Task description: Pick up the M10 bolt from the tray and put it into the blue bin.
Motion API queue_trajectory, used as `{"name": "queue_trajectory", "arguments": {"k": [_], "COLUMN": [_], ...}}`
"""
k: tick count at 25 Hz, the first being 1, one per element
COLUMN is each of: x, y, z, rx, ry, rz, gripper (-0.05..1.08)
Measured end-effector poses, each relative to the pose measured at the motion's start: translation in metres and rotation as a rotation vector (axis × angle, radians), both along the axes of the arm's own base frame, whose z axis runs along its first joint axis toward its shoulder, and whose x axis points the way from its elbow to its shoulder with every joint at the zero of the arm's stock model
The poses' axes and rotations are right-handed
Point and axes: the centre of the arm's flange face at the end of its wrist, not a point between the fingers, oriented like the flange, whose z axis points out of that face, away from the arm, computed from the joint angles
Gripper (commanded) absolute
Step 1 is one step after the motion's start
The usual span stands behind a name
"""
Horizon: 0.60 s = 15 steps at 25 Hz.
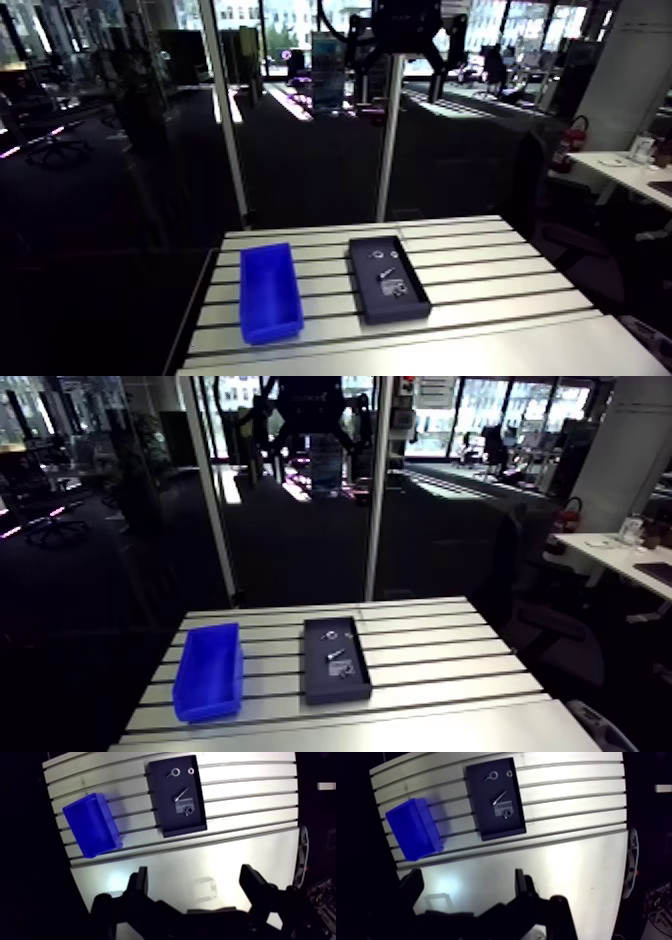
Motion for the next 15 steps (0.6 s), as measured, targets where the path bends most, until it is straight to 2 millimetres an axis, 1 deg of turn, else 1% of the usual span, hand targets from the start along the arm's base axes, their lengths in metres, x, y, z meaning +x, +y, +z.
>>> {"name": "queue_trajectory", "arguments": {"k": [2,9,15], "x": [0.0,-0.001,-0.002], "y": [0.0,0.005,0.006], "z": [0.002,0.016,0.015], "rx": [0.0,0.004,0.004], "ry": [0.001,0.007,0.001], "rz": [-0.001,-0.008,-0.009], "gripper": [0.01,0.01,0.01]}}
